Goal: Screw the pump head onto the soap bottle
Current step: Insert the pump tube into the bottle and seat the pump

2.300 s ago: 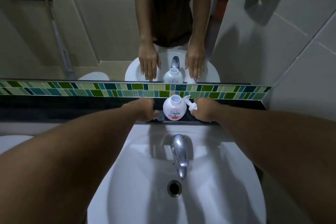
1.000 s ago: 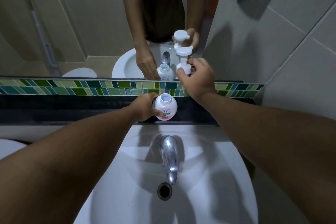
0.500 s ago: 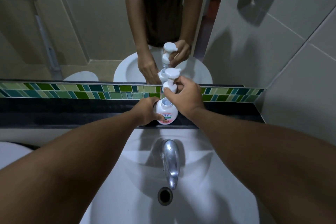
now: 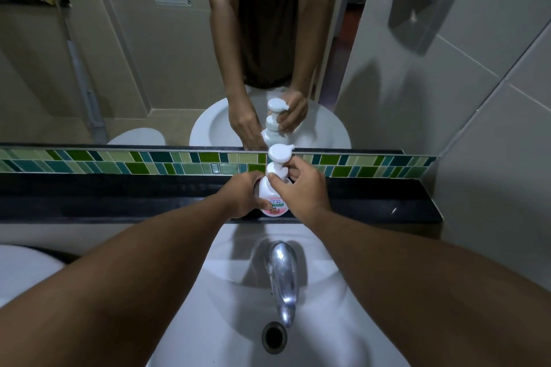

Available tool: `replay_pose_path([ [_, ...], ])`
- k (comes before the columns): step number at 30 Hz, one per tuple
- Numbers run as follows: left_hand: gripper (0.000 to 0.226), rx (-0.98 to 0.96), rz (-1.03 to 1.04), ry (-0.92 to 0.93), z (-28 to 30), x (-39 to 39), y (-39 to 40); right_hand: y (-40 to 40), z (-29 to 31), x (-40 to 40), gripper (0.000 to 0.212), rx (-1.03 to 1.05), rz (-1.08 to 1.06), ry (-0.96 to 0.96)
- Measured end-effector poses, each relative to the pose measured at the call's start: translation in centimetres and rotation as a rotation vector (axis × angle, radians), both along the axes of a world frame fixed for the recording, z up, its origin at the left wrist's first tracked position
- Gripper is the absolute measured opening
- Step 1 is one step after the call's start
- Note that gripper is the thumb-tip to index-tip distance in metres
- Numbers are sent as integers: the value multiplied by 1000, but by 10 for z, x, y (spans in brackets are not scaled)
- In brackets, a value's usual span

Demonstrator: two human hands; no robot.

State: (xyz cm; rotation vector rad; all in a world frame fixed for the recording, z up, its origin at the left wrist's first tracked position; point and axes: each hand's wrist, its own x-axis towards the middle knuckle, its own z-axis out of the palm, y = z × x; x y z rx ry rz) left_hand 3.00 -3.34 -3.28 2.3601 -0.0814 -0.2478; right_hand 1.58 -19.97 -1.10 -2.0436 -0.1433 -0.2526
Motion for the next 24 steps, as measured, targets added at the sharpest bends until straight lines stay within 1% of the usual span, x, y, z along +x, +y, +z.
replay_pose_path([
  [2, 60, 4, -6, -2, -1, 1, 0, 1, -7, -2, 28, -34, 9, 7],
  [8, 63, 13, -26, -13, -1, 2, 1, 1, -13, -1, 28, -105, -20, 34],
  [11, 62, 17, -28, -16, -1, 1, 1, 0, -12, 1, 43, -169, -29, 50],
  [13, 62, 20, -21, -15, -2, 2, 1, 0, -13, 2, 49, -150, -15, 57],
  [17, 56, 24, -25, -12, 0, 1, 0, 1, -10, 4, 42, -107, -20, 94],
  [20, 52, 30, -25, -19, 0, 1, 1, 3, -9, 2, 44, -150, -21, 118],
  [24, 60, 18, -15, -14, 0, 1, 1, 5, -12, -1, 41, -185, -2, 161],
])
